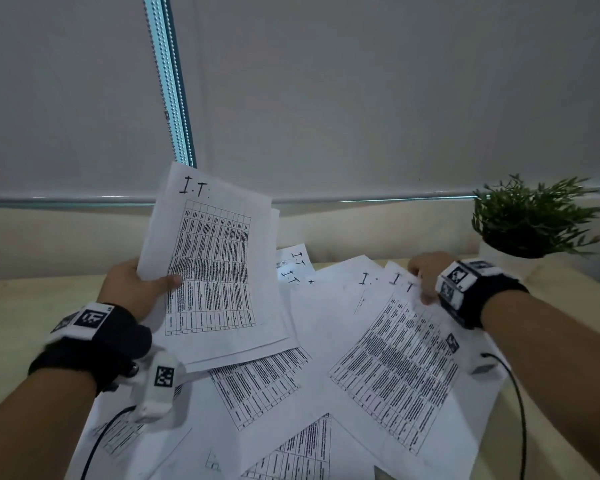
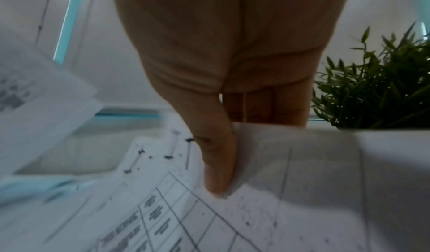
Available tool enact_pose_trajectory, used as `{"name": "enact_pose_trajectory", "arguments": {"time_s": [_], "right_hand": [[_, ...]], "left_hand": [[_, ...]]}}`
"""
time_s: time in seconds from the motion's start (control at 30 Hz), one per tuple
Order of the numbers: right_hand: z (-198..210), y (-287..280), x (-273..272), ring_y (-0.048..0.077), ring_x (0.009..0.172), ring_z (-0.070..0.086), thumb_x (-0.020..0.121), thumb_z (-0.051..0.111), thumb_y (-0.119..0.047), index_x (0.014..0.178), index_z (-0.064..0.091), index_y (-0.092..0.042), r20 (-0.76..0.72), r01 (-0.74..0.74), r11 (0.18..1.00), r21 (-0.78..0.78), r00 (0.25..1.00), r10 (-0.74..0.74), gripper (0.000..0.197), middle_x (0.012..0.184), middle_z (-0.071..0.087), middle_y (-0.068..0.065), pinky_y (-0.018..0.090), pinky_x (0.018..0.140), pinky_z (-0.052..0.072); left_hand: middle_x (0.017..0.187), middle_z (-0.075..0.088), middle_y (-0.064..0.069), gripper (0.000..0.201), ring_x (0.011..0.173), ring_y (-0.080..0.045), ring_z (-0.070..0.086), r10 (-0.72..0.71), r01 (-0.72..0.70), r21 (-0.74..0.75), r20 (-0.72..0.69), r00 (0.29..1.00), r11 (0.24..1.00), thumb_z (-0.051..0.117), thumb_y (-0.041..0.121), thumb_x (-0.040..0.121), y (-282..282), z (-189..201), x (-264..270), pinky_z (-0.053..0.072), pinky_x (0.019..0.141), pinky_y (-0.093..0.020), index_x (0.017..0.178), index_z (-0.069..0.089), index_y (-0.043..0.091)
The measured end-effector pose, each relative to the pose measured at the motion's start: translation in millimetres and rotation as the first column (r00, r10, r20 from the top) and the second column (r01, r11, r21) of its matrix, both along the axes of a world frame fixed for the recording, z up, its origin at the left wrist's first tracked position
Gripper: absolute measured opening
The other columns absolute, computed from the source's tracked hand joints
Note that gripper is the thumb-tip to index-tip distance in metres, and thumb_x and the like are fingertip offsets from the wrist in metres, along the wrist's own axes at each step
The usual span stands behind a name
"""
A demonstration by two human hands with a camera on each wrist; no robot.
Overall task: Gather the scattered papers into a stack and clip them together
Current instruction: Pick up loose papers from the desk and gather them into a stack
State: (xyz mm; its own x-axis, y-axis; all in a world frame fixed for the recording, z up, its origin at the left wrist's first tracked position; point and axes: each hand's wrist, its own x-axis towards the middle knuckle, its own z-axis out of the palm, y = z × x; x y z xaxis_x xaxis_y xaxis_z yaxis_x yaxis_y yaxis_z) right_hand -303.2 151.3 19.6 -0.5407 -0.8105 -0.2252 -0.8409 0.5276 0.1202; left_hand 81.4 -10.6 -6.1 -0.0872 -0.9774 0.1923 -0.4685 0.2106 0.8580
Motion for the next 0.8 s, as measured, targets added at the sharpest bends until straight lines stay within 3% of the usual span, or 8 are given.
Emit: {"name": "enact_pose_trajectory", "arguments": {"time_s": [0.1,0.17,0.23,0.33,0.53,0.7,0.77,0.8], "right_hand": [[44.6,3.5,-2.3,0.02,0.079,0.056,0.071,0.07,0.0,0.108,0.053,-0.02,-0.049,-0.035,0.996,-0.078,0.998,0.031,0.045,0.106,0.061,0.008,0.028,0.061,0.047],[87.2,2.2,3.1,0.025,0.084,0.056,0.074,0.067,-0.003,0.1,0.062,-0.014,-0.17,-0.134,0.985,-0.112,0.979,0.114,0.029,0.102,0.065,0.01,0.032,0.075,0.051],[127.2,-1.7,18.3,0.024,0.081,0.054,0.077,0.066,-0.005,0.095,0.07,-0.01,-0.219,-0.241,0.951,-0.195,0.956,0.197,0.019,0.086,0.063,0.008,0.03,0.077,0.046],[168.2,-13.1,54.5,0.027,0.089,0.059,0.077,0.068,-0.007,0.09,0.074,-0.018,-0.241,-0.409,0.863,-0.298,0.907,0.346,0.017,0.09,0.066,0.007,0.032,0.08,0.045],[176.4,-45.7,119.8,0.032,0.107,0.06,0.077,0.069,-0.01,0.081,0.07,-0.026,-0.269,-0.661,0.678,-0.321,0.75,0.604,0.017,0.119,0.063,0.013,0.035,0.091,0.046],[168.3,-64.0,131.7,0.027,0.097,0.058,0.081,0.068,-0.024,0.11,0.066,-0.011,-0.177,-0.513,0.721,-0.465,0.852,0.493,0.032,0.112,0.066,0.009,0.03,0.08,0.043],[166.8,-63.8,131.8,0.024,0.086,0.054,0.082,0.067,-0.019,0.108,0.066,-0.009,-0.136,-0.473,0.749,-0.465,0.873,0.467,0.027,0.106,0.066,0.012,0.028,0.073,0.038],[165.3,-63.1,131.4,0.023,0.085,0.054,0.082,0.066,-0.017,0.106,0.066,-0.009,-0.127,-0.462,0.759,-0.458,0.88,0.458,0.025,0.105,0.066,0.012,0.028,0.072,0.037]], "left_hand": [[0.098,0.064,-0.022,0.046,0.081,-0.029,0.056,0.017,-0.017,0.006,-0.035,0.999,1.0,0.078,0.014,0.073,-1.7,2.5,1.8,0.043,0.074,-0.035,0.111,0.061,-0.005],[0.1,0.065,-0.022,0.048,0.084,-0.03,0.057,0.014,-0.014,0.007,-0.055,0.998,1.0,0.079,0.014,0.072,0.1,6.3,0.0,0.045,0.077,-0.036,0.113,0.061,-0.005],[0.099,0.065,-0.02,0.048,0.085,-0.029,0.059,-0.001,0.002,0.007,-0.086,0.996,1.0,0.079,0.013,0.072,3.5,11.9,-3.2,0.045,0.078,-0.035,0.114,0.061,-0.003],[0.092,0.062,-0.013,0.046,0.084,-0.029,0.058,-0.042,0.042,-0.003,-0.134,0.99,0.999,0.078,0.015,0.073,12.1,22.5,-13.9,0.044,0.075,-0.033,0.112,0.061,-0.003],[0.069,0.053,-0.009,0.013,0.059,-0.019,0.047,-0.209,0.216,-0.021,-0.355,0.911,0.976,0.068,-0.009,0.076,51.5,47.6,-47.2,0.04,0.038,-0.008,0.082,0.058,-0.003],[0.048,0.064,0.006,0.012,0.047,-0.009,0.06,-0.258,0.274,-0.035,-0.463,0.848,0.961,0.069,-0.004,0.078,64.2,48.5,-49.7,0.045,0.041,-0.012,0.073,0.061,0.004],[0.057,0.068,0.004,0.013,0.056,-0.007,0.065,-0.292,0.309,-0.049,-0.495,0.818,0.95,0.066,0.019,0.085,68.0,45.7,-49.1,0.049,0.047,-0.014,0.082,0.061,0.008],[0.072,0.071,0.002,0.037,0.07,-0.011,0.067,-0.327,0.331,-0.075,-0.463,0.824,0.941,0.065,0.047,0.081,68.2,43.7,-48.8,0.053,0.058,-0.016,0.091,0.061,0.012]]}}
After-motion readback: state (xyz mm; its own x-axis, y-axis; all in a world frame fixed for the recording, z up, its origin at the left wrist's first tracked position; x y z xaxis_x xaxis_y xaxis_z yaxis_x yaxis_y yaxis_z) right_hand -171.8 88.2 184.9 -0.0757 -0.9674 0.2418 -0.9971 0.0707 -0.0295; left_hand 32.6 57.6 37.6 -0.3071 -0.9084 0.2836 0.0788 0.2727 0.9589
